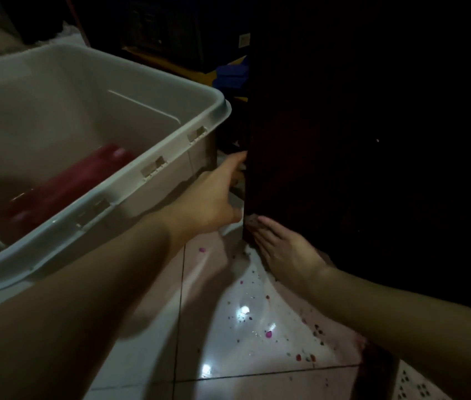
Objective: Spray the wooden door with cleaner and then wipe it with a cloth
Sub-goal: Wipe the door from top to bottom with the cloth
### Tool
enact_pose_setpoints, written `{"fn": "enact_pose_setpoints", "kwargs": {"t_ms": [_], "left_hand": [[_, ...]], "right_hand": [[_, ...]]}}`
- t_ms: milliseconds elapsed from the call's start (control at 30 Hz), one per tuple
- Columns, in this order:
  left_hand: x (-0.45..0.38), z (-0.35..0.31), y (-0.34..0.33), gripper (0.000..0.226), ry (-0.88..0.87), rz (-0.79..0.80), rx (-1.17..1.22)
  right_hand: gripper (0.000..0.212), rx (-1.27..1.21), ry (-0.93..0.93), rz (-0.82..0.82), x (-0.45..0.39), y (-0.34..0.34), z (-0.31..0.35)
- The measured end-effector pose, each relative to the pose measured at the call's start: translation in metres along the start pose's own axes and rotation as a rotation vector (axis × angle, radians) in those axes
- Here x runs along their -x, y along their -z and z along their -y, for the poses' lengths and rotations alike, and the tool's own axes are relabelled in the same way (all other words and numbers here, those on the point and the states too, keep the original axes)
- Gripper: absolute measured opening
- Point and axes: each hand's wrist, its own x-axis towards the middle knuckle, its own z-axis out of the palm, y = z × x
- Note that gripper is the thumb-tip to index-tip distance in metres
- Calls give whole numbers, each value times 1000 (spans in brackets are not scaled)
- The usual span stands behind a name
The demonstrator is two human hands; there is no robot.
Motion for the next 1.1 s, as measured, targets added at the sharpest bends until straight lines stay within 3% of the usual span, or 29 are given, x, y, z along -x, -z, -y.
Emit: {"fn": "enact_pose_setpoints", "kwargs": {"t_ms": [167, 300, 467, 600, 733, 900, 1100], "left_hand": [[3, -8, -5, 96, 2, -39, 35], [2, -8, -7, 93, 13, -68, 34], [6, -11, -8, 84, -13, -99, 0], [3, -20, 0, 82, -97, -355, -10], [6, -27, 6, 89, -88, -376, 46], [15, -24, 3, 87, -83, -272, 99], [18, -61, 11, 82, -99, -306, 170]], "right_hand": [[69, 30, 163, 110, 18, -27, 26], [67, 24, 175, 108, 24, -22, 23], [62, -55, -89, -61, -3, 23, -30], [61, -76, -278, -173, -6, 61, -85], [64, 48, -320, -184, 16, 52, -87], [63, 66, -242, -154, 46, 34, -77], [64, 38, -79, -90, 93, -3, -46]]}}
